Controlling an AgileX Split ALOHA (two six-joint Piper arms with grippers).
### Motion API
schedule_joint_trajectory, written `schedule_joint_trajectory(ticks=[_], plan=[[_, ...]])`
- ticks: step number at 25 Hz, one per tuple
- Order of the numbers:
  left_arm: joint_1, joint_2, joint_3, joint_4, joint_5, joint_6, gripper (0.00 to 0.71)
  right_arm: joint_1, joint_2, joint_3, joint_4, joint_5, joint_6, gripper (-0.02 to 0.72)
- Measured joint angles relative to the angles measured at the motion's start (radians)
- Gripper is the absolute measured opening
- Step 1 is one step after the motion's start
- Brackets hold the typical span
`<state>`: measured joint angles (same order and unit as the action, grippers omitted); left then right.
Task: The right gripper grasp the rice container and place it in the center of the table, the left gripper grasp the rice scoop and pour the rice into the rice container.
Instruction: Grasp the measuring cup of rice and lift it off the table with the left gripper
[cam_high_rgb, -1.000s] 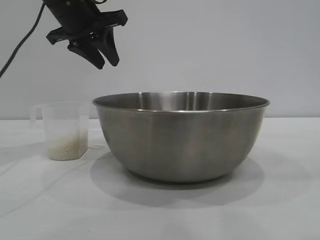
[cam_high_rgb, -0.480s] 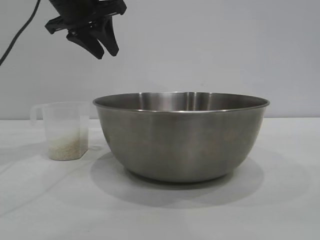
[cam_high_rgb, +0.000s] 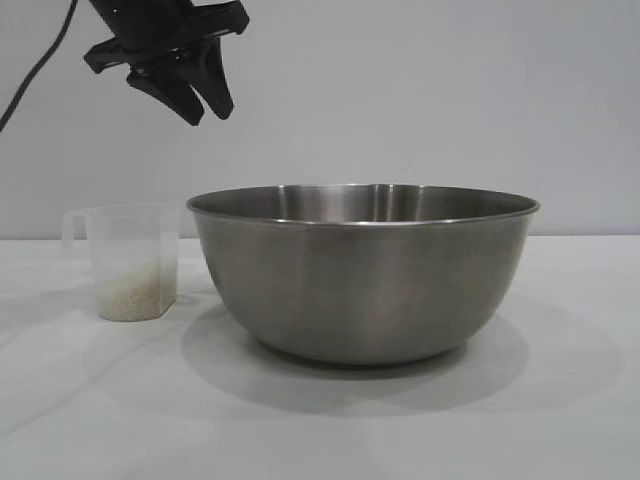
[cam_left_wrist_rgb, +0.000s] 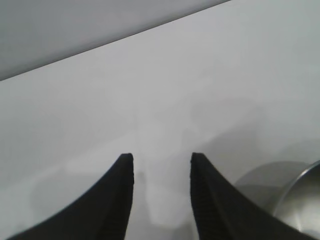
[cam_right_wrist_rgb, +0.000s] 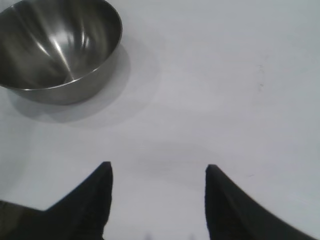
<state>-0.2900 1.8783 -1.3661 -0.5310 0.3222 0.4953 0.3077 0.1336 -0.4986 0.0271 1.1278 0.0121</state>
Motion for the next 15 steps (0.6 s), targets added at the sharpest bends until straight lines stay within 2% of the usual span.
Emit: schedule_joint_trajectory(ticks=[4,11,15], plan=[[0.0,-0.066,0.129,-0.009,-0.139,0.061,0.216,0.0,0.0,0.0,0.0,0.0,0.0,0.351],[0.0,-0.24,0.45,-0.015,-0.445,0.072,0.216,0.0,0.0,0.0,0.0,0.0,0.0,0.351],[0.0,-0.343,0.622,0.078,-0.617,-0.06,0.216,0.0,0.0,0.0,0.0,0.0,0.0,0.351]])
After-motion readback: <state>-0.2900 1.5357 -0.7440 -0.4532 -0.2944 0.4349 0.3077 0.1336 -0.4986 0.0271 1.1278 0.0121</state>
